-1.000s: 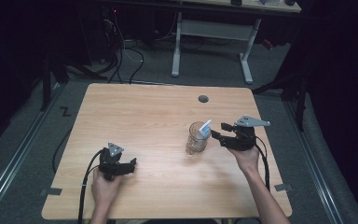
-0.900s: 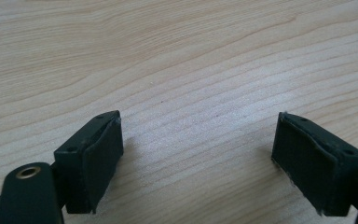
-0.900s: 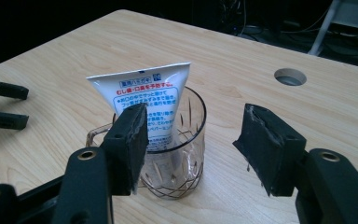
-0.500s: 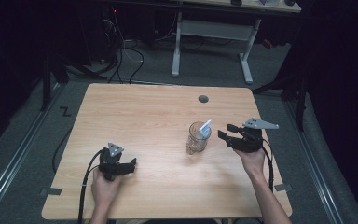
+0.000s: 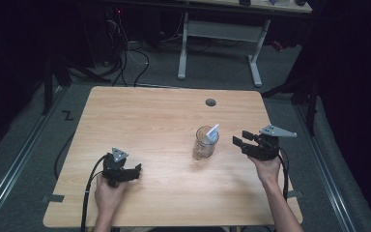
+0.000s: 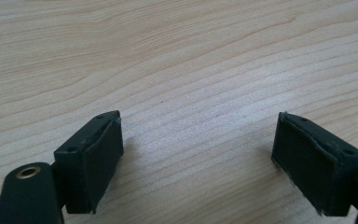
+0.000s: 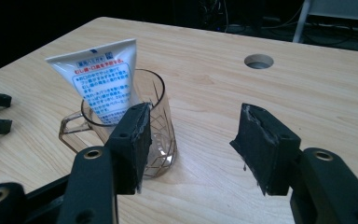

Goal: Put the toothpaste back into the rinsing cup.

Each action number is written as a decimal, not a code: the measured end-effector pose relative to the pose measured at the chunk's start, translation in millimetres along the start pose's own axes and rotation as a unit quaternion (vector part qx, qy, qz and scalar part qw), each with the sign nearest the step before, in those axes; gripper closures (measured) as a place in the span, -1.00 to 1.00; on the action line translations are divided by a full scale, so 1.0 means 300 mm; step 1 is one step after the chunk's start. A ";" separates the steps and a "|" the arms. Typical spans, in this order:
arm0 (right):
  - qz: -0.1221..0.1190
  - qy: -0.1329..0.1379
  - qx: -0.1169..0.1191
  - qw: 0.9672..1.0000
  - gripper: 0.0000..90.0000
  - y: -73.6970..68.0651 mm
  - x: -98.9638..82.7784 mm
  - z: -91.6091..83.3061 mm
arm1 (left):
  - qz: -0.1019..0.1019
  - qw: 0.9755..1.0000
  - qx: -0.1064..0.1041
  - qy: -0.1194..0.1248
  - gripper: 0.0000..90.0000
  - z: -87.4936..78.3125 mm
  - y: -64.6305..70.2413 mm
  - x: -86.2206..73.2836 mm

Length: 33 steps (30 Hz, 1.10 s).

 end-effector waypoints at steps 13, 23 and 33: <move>0.019 0.003 -0.010 1.000 0.03 0.041 -0.038 -0.026 | 0.000 1.000 0.000 0.000 -0.64 0.000 0.000 0.000; 0.030 -0.004 -0.022 0.999 0.05 0.071 -0.084 -0.032 | 0.000 1.000 0.000 0.000 -0.64 0.000 0.000 0.000; 0.044 -0.013 -0.028 0.999 0.06 0.090 -0.129 -0.029 | 0.000 1.000 0.000 0.000 -0.64 0.000 0.000 0.000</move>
Point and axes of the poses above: each handheld gripper's, and its own axes: z roughly forward along the jaws, x roughly out of its top, y roughly to its right, the point moved 6 cm from there along z, roughly forward along the jaws, and after that the axes turned 2 degrees about -x, right-handed, at the moved point
